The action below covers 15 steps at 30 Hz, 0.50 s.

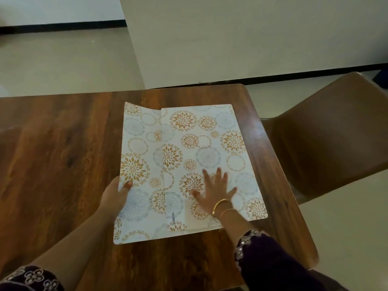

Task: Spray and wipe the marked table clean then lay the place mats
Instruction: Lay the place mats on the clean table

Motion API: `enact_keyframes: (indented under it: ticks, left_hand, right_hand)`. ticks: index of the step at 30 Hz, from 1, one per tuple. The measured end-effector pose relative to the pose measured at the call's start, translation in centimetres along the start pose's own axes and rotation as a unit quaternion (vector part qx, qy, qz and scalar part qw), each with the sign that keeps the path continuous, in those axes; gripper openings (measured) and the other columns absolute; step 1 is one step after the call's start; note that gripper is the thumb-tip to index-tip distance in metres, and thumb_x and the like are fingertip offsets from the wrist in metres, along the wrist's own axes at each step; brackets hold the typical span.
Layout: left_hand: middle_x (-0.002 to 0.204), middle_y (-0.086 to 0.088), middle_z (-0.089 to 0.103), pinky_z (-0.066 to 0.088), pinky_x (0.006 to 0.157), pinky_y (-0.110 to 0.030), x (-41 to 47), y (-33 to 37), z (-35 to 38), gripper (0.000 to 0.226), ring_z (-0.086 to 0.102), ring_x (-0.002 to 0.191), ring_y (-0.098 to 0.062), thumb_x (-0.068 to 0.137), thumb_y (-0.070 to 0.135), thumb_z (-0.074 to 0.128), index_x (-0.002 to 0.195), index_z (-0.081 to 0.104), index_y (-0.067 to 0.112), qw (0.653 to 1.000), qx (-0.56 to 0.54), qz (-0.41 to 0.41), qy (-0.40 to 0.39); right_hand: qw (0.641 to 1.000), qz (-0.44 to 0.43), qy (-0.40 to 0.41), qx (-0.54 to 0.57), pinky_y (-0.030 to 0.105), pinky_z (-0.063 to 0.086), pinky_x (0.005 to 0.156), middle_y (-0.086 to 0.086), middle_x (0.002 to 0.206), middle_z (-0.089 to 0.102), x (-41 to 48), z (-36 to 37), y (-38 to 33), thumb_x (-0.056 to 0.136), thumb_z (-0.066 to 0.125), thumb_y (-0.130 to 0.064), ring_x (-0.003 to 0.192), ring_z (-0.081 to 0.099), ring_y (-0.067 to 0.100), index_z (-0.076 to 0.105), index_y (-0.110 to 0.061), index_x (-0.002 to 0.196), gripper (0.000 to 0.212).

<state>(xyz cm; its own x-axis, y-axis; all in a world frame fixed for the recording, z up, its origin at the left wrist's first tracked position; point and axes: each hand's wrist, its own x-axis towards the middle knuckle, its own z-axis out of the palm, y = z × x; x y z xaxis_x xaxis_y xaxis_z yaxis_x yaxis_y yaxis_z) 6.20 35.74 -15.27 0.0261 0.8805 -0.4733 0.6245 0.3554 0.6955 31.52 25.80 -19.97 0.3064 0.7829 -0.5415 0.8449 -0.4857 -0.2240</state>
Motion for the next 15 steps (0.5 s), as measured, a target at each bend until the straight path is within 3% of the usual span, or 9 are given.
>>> enact_keyframes:
  ticks: [3, 11, 15]
  left_hand:
    - [0.111, -0.004, 0.064, 0.052, 0.08, -0.043, 0.2, 0.2, -0.1, 0.035, 0.063, 0.096, -0.027, 0.094, 0.036, 0.048, 0.123, 0.052, 0.015, 1.0, -0.001, 0.003, 0.015]
    - [0.113, -0.004, 0.063, 0.052, 0.082, -0.044, 0.5, 0.5, -1.6, 0.034, 0.062, 0.097, -0.027, 0.095, 0.036, 0.047, 0.12, 0.052, 0.015, 1.0, 0.004, 0.018, 0.024]
    - [0.111, -0.004, 0.063, 0.05, 0.08, -0.041, 0.4, 0.7, -2.1, 0.029, 0.061, 0.094, -0.026, 0.095, 0.034, 0.047, 0.117, 0.053, 0.016, 0.999, 0.0, 0.022, 0.027]
  right_hand:
    - [0.998, 0.018, -0.046, -0.024, 0.075, -0.01, 0.099, 0.013, 0.148, -0.038, 0.3, 1.3, -0.7, 0.08, 0.025, -0.08, 0.137, -0.032, 0.038, -0.019, -0.04, 0.145, 0.088]
    - [0.995, 0.086, -0.049, -0.022, 0.073, -0.003, 0.104, 0.011, 0.15, -0.036, 1.6, -1.1, 4.6, 0.079, 0.029, -0.081, 0.14, -0.028, 0.035, -0.018, -0.043, 0.144, 0.089]
    - [0.996, 0.074, -0.044, -0.025, 0.073, -0.004, 0.105, 0.01, 0.151, -0.035, 1.4, -1.1, 5.3, 0.081, 0.029, -0.078, 0.14, -0.028, 0.034, -0.016, -0.043, 0.145, 0.086]
